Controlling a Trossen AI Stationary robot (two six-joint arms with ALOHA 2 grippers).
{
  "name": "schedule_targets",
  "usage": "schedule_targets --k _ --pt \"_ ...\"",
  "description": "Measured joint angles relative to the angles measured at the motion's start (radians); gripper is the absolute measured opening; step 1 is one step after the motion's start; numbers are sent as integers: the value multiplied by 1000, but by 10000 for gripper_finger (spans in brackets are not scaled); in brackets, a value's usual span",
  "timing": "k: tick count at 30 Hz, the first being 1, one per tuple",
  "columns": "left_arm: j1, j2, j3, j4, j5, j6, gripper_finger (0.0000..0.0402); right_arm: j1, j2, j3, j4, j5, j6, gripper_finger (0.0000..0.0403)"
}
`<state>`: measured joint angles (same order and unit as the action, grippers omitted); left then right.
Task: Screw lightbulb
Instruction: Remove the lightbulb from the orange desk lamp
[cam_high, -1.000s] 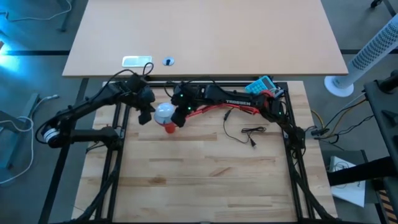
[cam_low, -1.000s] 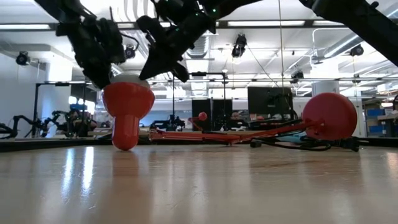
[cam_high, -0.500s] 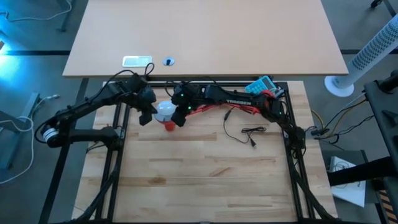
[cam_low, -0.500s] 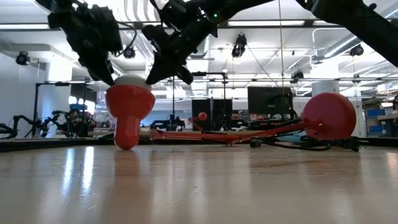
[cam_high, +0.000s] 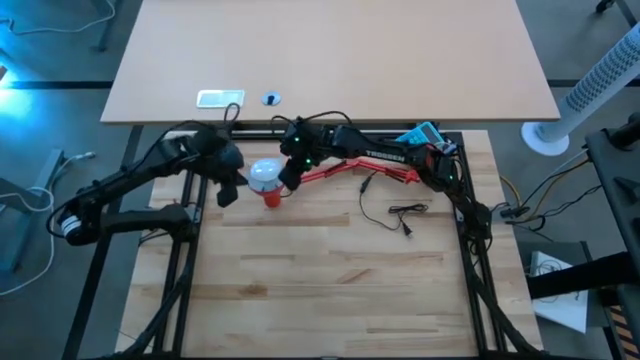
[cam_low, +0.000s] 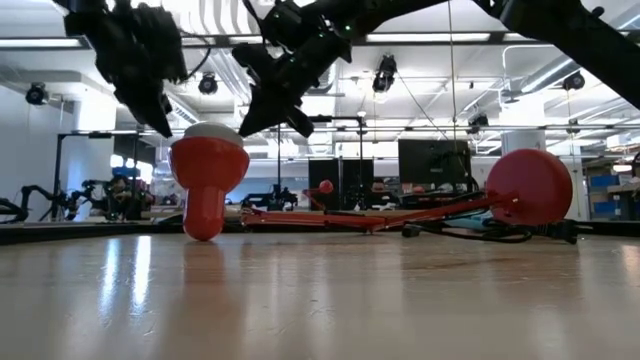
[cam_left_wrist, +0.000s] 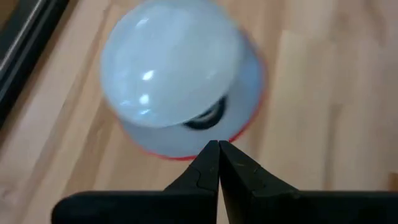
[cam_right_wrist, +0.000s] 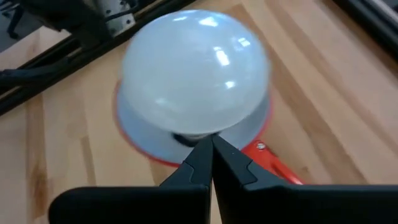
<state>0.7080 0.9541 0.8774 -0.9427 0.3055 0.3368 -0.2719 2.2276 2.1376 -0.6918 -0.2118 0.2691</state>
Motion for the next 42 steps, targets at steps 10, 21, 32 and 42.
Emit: schedule_targets --k 10,21,32,42 --pt "203 216 29 43 -10 168 0 60 3 1 0 -5 11 0" --pt "215 342 194 56 18 187 0 60 9 1 2 42 10 0" --pt "217 380 172 103 30 205 0 53 10 1 23 47 11 0" --pt "220 410 167 123 106 189 0 57 10 0 23 47 9 0"
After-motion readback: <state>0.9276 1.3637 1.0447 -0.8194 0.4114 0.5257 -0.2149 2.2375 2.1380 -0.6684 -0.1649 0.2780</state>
